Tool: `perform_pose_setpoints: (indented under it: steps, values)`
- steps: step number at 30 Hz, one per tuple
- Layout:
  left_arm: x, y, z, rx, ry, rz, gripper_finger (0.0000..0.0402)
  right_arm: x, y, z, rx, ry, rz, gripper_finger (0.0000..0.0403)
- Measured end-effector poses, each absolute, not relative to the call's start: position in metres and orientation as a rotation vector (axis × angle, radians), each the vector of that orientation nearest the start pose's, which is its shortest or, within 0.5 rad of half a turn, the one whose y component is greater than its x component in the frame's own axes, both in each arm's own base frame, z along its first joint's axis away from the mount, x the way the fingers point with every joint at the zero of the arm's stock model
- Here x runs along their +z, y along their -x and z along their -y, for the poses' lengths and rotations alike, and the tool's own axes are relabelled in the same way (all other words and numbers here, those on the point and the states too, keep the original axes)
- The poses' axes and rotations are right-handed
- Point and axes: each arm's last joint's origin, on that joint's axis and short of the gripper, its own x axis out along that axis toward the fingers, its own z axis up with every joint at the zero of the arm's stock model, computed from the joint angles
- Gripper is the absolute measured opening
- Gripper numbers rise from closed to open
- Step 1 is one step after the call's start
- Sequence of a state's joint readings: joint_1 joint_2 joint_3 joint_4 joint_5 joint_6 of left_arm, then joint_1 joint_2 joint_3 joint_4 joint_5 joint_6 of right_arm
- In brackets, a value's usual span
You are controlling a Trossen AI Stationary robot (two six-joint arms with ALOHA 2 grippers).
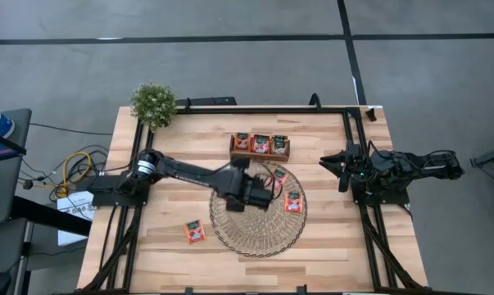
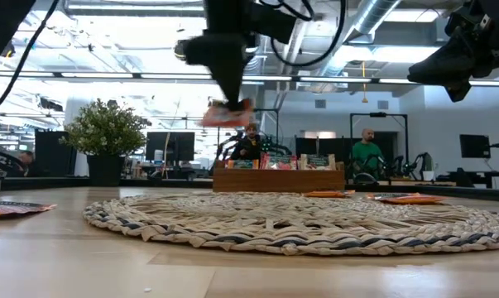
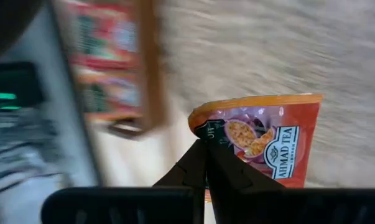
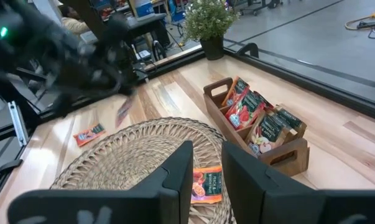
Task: Pick & Place Tea
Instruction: Put the orange tea bag into the left section of the wooden organizer
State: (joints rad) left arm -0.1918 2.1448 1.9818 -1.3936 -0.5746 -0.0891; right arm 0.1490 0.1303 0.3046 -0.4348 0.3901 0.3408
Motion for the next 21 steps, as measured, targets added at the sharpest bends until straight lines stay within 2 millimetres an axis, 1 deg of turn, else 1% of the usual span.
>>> perform_pose_setpoints:
  steps: [3,5,11,14,17,19,21]
  values:
    - [0.263,-0.415,0.041,0.448,-0.609,-1.396,0.0000,0.215,-0.081,-0.001,-0.280,-0.268,-0.208,0.0077]
    - [0.265,-0.416,0.021,0.497,-0.644,-1.414,0.0000,0.215,-0.081,-0.001,-0.280,-0.268,-0.208,0.0077]
    - [0.266,-0.416,-0.046,0.621,-0.601,-1.467,0.0000,0.214,-0.081,-0.001,-0.281,-0.266,-0.214,0.0077]
    - [0.267,-0.417,-0.074,0.671,-0.590,-1.448,0.0000,0.214,-0.081,-0.001,-0.282,-0.266,-0.214,0.0077]
    - [0.268,-0.421,-0.092,0.688,-0.585,-1.407,0.0000,0.214,-0.081,-0.001,-0.282,-0.264,-0.214,0.0077]
    - [0.269,-0.424,-0.097,0.687,-0.592,-1.383,0.0000,0.214,-0.081,-0.001,-0.282,-0.259,-0.215,0.0077]
    - [0.269,-0.427,-0.097,0.664,-0.583,-1.362,0.0000,0.214,-0.081,-0.001,-0.282,-0.257,-0.216,0.0077]
